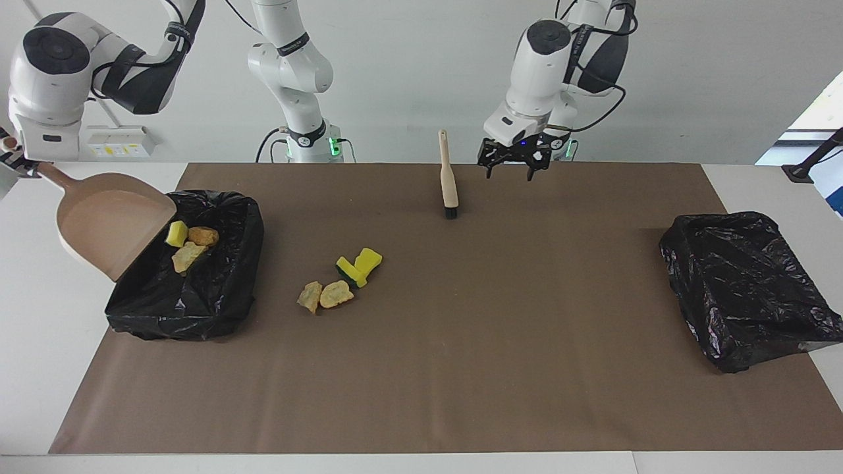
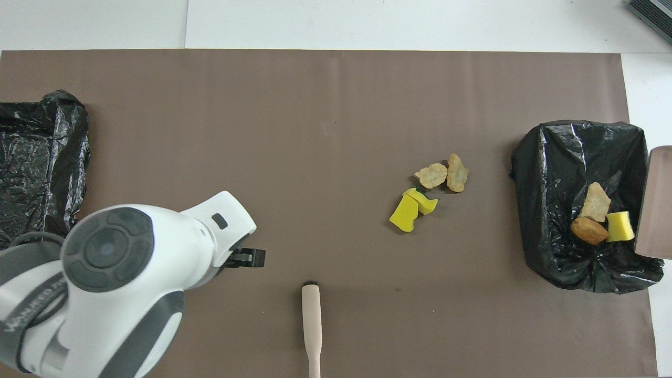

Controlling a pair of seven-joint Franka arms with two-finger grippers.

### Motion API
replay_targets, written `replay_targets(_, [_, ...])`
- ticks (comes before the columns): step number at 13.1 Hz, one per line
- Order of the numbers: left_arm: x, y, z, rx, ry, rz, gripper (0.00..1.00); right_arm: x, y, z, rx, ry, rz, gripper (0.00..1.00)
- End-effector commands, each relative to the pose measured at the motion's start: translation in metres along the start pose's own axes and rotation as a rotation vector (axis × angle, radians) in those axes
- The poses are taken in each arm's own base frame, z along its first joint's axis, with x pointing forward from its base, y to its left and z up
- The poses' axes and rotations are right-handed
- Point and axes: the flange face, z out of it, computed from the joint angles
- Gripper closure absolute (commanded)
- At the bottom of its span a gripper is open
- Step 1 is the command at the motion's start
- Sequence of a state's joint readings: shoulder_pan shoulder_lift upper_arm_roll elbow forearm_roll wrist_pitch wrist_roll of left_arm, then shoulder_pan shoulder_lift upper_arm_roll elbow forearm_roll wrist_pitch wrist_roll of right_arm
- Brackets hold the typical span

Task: Sweep and dump trash in bin

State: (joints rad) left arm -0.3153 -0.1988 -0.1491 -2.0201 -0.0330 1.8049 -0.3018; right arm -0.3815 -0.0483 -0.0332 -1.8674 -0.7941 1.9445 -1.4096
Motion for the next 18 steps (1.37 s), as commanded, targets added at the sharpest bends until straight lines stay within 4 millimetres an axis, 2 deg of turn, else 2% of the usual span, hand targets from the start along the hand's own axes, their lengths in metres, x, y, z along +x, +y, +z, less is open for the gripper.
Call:
replay_targets(1, [0.037,-0.049,-0.049,0.008,-0.006,0.026,0.00,-0.032,-0.002,-0.032,-0.035,-0.002,0.022,1.00])
replay_targets(3, [0.044,-0.090,-0.092,0.001,0.031,0.053,0.00,-0.044,-0.009,-0.050,-0.016,0.132,0.115,1.00])
replay_targets(4, [0.043,-0.103,-0.109,0.004,0.037,0.055,0.00,-0.043,-0.010,-0.053,0.005,0.187,0.155,1.00])
replay_targets(5, [0.043,-0.116,-0.121,0.001,0.028,0.048,0.00,-0.039,-0.013,-0.054,0.033,0.245,0.230,1.00])
replay_targets(6, [0.051,-0.127,-0.127,-0.007,0.024,0.034,0.00,-0.030,-0.014,-0.057,0.068,0.282,0.312,1.00])
replay_targets(7, [0.060,-0.128,-0.134,-0.013,0.024,0.036,0.00,-0.014,-0.014,-0.068,0.096,0.294,0.387,1.00])
replay_targets(10, [0.073,-0.137,-0.150,-0.024,0.006,0.028,0.00,0.064,-0.020,-0.122,0.197,0.304,0.601,1.00])
replay_targets(14, [0.068,-0.142,-0.158,-0.009,0.020,0.050,0.00,0.163,-0.038,-0.186,0.331,0.378,0.822,1.00])
replay_targets(18, [0.063,-0.144,-0.154,-0.005,0.008,0.054,0.00,0.275,-0.057,-0.226,0.484,0.373,1.017,1.00])
